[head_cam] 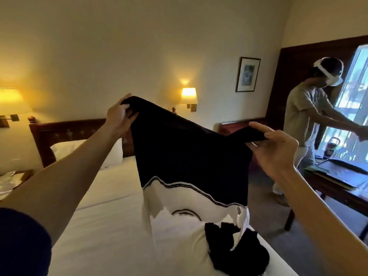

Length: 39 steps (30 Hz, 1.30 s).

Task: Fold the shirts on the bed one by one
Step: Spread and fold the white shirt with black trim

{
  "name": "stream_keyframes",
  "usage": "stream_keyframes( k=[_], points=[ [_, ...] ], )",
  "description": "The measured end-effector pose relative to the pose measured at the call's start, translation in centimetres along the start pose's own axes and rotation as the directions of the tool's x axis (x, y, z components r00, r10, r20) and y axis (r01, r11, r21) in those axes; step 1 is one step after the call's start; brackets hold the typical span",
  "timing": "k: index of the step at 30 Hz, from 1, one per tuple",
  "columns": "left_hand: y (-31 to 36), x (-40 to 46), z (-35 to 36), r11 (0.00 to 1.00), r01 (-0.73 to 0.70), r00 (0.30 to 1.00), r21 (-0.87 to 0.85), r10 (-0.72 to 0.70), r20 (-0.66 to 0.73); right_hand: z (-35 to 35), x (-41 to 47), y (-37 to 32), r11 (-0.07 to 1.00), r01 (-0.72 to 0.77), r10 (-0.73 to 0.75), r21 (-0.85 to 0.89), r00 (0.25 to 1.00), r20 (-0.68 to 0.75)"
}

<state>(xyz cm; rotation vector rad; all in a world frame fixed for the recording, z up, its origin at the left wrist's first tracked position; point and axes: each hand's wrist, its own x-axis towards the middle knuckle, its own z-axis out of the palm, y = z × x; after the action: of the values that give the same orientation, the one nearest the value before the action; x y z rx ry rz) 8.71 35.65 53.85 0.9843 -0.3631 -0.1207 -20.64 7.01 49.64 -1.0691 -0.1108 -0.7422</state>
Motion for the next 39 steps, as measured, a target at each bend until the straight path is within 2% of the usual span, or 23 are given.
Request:
stream_keyframes(
  k=[3, 5, 7, 9, 11, 13, 16, 18, 20, 22, 24, 25, 26, 28, 29, 30, 31, 34, 36, 39],
  points=[
    [-3.6, -2.3, -5.7, 0.995, 0.086, 0.99, 0.052, -0.08, -0.115, -0.1, -6.1, 6.1, 0.993, -0.117, 0.117, 0.008, 0.993, 0.006],
    [-6.5, -4.4, -11.4, 0.971, 0.193, 0.964, 0.143, -0.16, -0.213, -0.7, -11.8, 12.1, 0.974, -0.205, 0.205, -0.099, 0.979, -0.018],
    [-10.0, -6.6, -17.8, 0.915, 0.327, 0.918, 0.237, -0.248, -0.31, -1.9, -18.4, 19.2, 0.894, -0.353, 0.357, -0.277, 0.933, -0.037],
    [-14.1, -9.1, -25.0, 0.836, 0.459, 0.838, 0.301, -0.295, -0.459, -2.7, -25.7, 26.2, 0.739, -0.543, 0.554, -0.4, 0.827, -0.098],
    [-18.4, -11.5, -32.0, 0.756, 0.561, 0.764, 0.337, -0.317, -0.562, -2.4, -32.0, 32.0, 0.57, -0.709, 0.707, -0.415, 0.68, -0.193],
    [-23.4, -14.8, -38.6, 0.677, 0.669, 0.664, 0.305, -0.361, -0.655, -1.8, -37.9, 37.0, 0.409, -0.834, 0.787, -0.371, 0.528, -0.319],
    [-31.3, -20.3, -46.5, 0.596, 0.76, 0.525, 0.26, -0.328, -0.785, -1.2, -45.0, 43.5, 0.224, -0.955, 0.839, -0.193, 0.289, -0.461],
    [-35.9, -23.9, -50.6, 0.562, 0.785, 0.477, 0.259, -0.282, -0.832, -1.2, -48.8, 47.0, 0.121, -0.988, 0.842, -0.096, 0.153, -0.518],
    [-39.3, -26.8, -54.0, 0.55, 0.798, 0.462, 0.248, -0.293, -0.837, -1.3, -51.8, 50.2, 0.038, -0.997, 0.83, -0.063, 0.066, -0.554],
    [-41.4, -29.1, -56.5, 0.586, 0.782, 0.462, 0.213, -0.314, -0.829, -1.2, -54.4, 52.7, -0.031, -0.998, 0.823, -0.056, 0.006, -0.567],
    [-42.7, -30.7, -58.7, 0.589, 0.778, 0.452, 0.218, -0.283, -0.846, -0.8, -56.8, 54.5, -0.062, -0.995, 0.824, -0.076, -0.008, -0.566],
    [-43.2, -31.4, -59.8, 0.557, 0.796, 0.444, 0.238, -0.269, -0.855, -0.7, -57.7, 55.2, -0.058, -0.994, 0.826, -0.096, 0.006, -0.563],
    [-43.8, -32.3, -60.8, 0.493, 0.829, 0.44, 0.265, -0.283, -0.852, -0.6, -58.5, 55.8, -0.047, -0.992, 0.828, -0.115, 0.026, -0.561],
    [-45.2, -34.6, -62.0, 0.301, 0.9, 0.421, 0.315, -0.416, -0.806, -0.9, -59.6, 56.8, -0.035, -0.988, 0.817, -0.148, 0.057, -0.574],
    [-46.1, -35.9, -62.1, 0.22, 0.92, 0.392, 0.324, -0.506, -0.768, -1.3, -60.1, 57.2, -0.043, -0.986, 0.807, -0.164, 0.062, -0.588],
    [-47.1, -37.1, -62.2, 0.184, 0.934, 0.356, 0.308, -0.576, -0.736, -1.8, -60.5, 57.5, -0.059, -0.982, 0.796, -0.181, 0.063, -0.602],
    [-48.0, -38.0, -62.1, 0.186, 0.944, 0.329, 0.273, -0.599, -0.73, -2.3, -60.9, 57.8, -0.084, -0.976, 0.789, -0.2, 0.057, -0.612],
    [-50.0, -39.3, -61.4, 0.283, 0.942, 0.306, 0.18, -0.505, -0.807, -3.8, -61.2, 58.5, -0.153, -0.957, 0.791, -0.245, 0.031, -0.612],
    [-51.0, -40.1, -60.2, 0.332, 0.94, 0.256, 0.083, -0.522, -0.814, -4.2, -60.8, 58.8, -0.161, -0.937, 0.803, -0.31, 0.058, -0.593],
    [-52.7, -42.8, -57.3, 0.312, 0.948, 0.217, 0.065, -0.484, -0.848, -3.7, -59.9, 59.1, -0.152, -0.927, 0.806, -0.342, 0.085, -0.586]
  ],
)
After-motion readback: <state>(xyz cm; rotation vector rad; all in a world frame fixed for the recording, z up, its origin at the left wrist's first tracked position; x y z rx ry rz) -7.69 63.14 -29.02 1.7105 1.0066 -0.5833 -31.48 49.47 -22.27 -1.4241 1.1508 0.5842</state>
